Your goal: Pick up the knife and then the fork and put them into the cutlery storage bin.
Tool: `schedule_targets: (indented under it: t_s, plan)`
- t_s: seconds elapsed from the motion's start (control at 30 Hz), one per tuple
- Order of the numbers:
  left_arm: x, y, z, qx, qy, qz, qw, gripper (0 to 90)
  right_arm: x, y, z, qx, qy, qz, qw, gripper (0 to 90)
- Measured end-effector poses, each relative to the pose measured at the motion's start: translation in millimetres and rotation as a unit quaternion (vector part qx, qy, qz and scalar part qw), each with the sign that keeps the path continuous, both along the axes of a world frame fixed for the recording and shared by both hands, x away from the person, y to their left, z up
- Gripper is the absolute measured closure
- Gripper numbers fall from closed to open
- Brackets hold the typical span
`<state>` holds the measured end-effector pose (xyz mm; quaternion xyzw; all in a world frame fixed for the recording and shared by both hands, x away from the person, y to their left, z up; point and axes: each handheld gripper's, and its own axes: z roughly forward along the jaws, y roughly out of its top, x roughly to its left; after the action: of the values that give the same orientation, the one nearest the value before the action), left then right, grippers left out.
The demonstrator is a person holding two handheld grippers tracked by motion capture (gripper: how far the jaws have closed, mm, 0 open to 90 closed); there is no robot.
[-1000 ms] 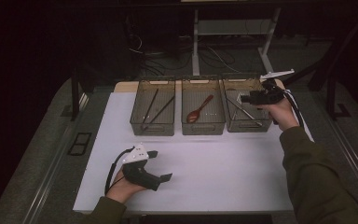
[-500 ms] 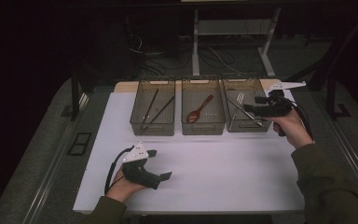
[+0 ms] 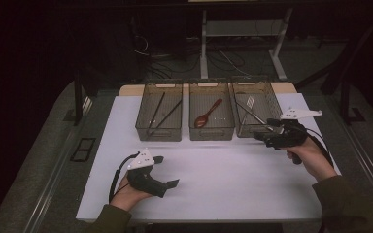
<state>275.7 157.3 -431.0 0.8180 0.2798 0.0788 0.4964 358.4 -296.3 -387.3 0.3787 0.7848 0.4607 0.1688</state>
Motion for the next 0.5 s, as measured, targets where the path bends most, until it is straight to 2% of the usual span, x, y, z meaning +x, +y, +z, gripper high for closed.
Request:
schedule_targets:
  t_s: [0.2, 0.5]
  plan:
    - [-0.5, -0.4, -0.2, 0.0, -0.002, -0.001, 1.0, 0.0, -23.7, 7.7, -6.9, 0.009, -0.005, 0.023, 0.9997, 18.4]
    - [-1.6, -0.6, 0.1, 0.002, -0.003, -0.004, 1.0, 0.0, -53.3, 12.5, -25.8, 0.014, 0.005, 0.043, 0.999, 18.0]
